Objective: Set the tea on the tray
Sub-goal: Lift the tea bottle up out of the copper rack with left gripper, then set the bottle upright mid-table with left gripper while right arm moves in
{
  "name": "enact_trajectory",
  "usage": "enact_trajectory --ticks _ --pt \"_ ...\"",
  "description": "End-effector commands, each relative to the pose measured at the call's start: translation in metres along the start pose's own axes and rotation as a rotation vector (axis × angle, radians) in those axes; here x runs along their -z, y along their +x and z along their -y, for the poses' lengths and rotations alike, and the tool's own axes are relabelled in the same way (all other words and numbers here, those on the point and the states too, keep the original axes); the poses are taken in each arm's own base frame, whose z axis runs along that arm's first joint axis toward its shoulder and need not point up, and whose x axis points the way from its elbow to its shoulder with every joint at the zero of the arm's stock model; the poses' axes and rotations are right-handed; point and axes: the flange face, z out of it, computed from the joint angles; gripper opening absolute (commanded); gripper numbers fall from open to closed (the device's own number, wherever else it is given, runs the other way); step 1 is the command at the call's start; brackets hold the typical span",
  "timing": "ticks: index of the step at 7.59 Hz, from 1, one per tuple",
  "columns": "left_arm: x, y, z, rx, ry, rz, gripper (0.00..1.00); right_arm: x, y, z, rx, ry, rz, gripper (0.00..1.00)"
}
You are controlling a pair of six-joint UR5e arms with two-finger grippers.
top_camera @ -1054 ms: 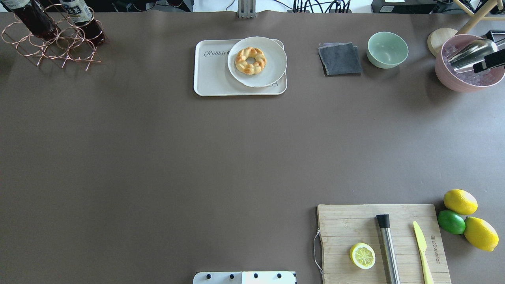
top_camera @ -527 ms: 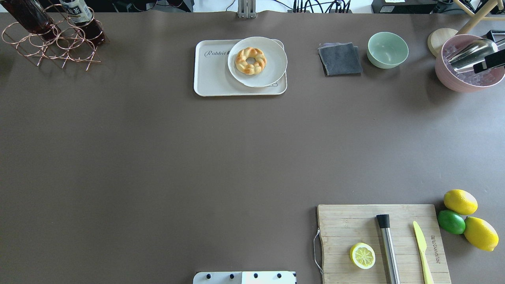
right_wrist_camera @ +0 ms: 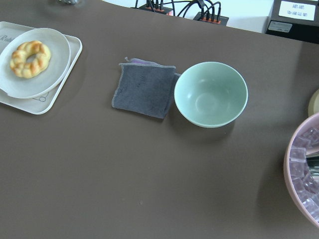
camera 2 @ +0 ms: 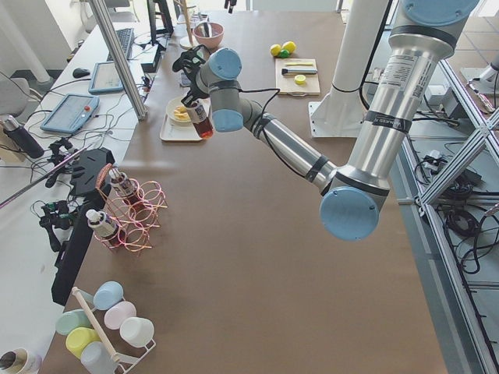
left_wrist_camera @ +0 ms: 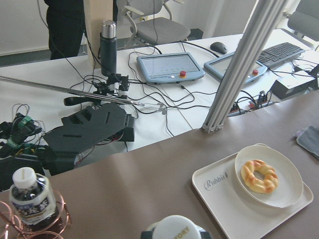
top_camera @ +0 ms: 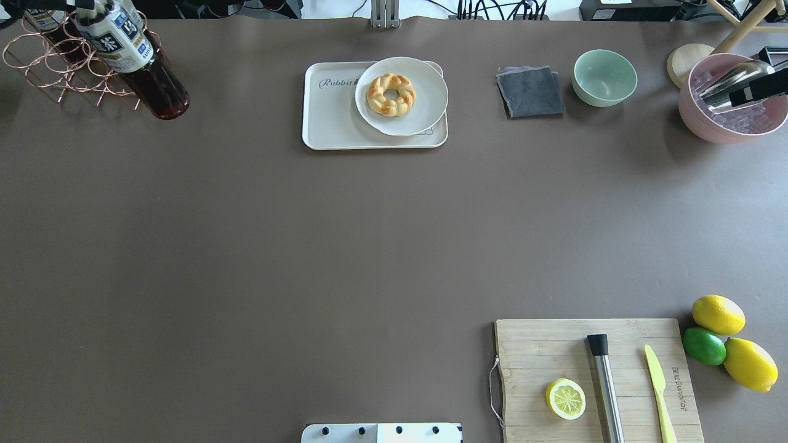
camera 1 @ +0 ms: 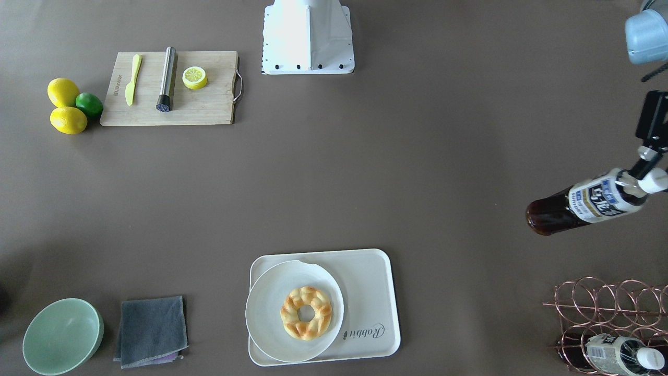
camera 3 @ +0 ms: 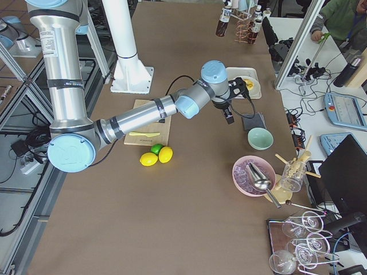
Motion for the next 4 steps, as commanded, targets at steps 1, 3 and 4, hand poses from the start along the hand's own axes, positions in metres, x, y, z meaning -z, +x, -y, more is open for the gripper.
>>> enact_trajectory --ticks 1,3,4 --pt "-0.098 0.123 -0.066 -0.069 0.028 -0.009 0.0 0.002 -0.052 0.025 0.088 0.043 0.065 0.98" --pt "-0.159 0.248 -0.091 -0.093 0.021 0.05 0.0 -0.01 -0.101 0.049 0.142 0.05 0.114 0.92" --pt "-0.174 0.297 -0.1 -0.103 0.005 0.056 0.0 -0.015 -0.126 0.062 0.182 0.056 0.141 0.86"
